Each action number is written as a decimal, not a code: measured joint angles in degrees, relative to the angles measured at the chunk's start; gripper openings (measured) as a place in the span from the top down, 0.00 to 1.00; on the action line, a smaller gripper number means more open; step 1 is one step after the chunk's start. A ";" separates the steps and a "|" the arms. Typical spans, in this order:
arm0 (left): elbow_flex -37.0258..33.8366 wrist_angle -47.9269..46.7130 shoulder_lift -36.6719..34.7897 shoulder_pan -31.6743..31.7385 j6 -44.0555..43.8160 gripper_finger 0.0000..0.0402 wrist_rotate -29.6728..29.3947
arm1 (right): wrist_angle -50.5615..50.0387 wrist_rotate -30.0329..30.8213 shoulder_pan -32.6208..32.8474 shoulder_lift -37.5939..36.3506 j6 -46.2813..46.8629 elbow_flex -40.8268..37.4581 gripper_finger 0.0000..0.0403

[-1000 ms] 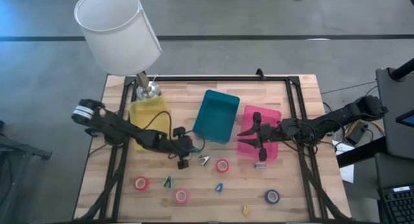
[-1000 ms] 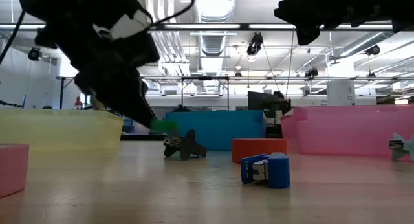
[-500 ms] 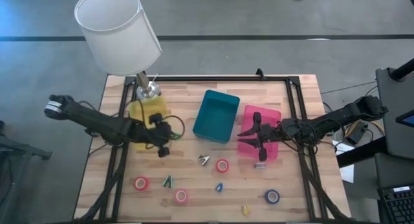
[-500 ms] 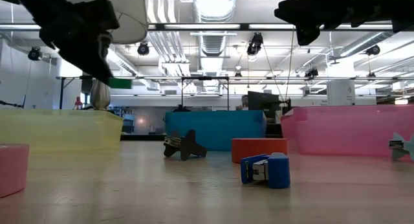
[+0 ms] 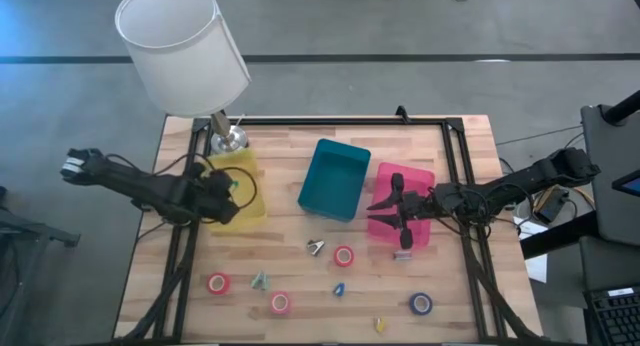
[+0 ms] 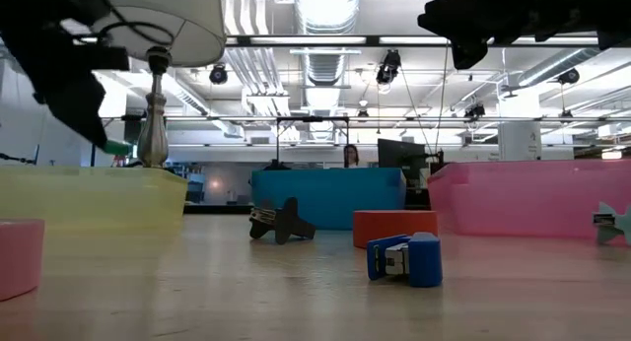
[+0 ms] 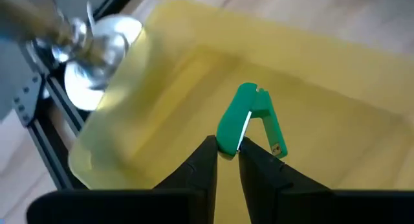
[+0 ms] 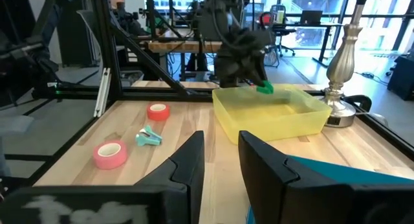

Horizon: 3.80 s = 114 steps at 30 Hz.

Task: Pick and place Stapler, Stapler remover, tape
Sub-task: Put the green stapler into the yellow bin, then put the blue stapler into the yellow bin

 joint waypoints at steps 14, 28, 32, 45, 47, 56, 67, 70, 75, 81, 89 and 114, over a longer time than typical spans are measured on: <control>-9.41 12.65 0.29 6.03 -8.09 0.77 1.63 | -0.02 0.00 0.00 0.00 -0.18 0.00 0.83; -15.00 29.50 2.43 14.23 1.10 0.56 1.54 | -0.04 0.01 0.00 -0.01 -0.19 0.00 0.78; -15.03 29.91 2.54 15.18 1.19 0.54 1.52 | -0.04 0.02 0.00 0.00 -0.02 0.00 0.77; -7.71 31.23 2.51 15.37 17.53 0.53 1.05 | 0.00 0.02 0.00 0.00 -2.33 0.00 0.82; -6.25 32.48 2.51 15.37 19.74 0.53 1.09 | -0.02 0.02 0.00 0.00 -3.37 0.00 0.83; -4.13 48.38 2.67 15.33 37.56 0.53 16.88 | 0.11 0.02 -0.04 0.00 -1.99 0.00 0.81; -7.52 72.81 5.37 14.52 60.42 0.53 41.66 | 2.16 0.08 -0.16 0.00 -10.04 0.00 0.79; -7.75 75.64 6.77 14.52 63.28 0.53 41.72 | 5.78 0.07 -0.23 0.00 -9.53 0.00 0.78; -7.77 77.71 9.89 14.52 63.83 0.53 41.76 | 8.78 0.04 -0.26 -0.02 -9.19 0.00 0.72; -7.80 81.65 14.26 14.52 63.85 0.53 41.80 | 7.46 -3.17 -0.24 2.82 -4.57 2.00 0.64; -7.80 85.70 17.72 14.52 64.16 0.53 41.79 | 5.62 -18.89 -0.12 18.68 -1.91 11.40 0.61; -7.80 85.78 18.40 14.54 66.67 0.53 41.63 | -37.94 -28.51 9.05 51.86 -4.11 44.65 0.66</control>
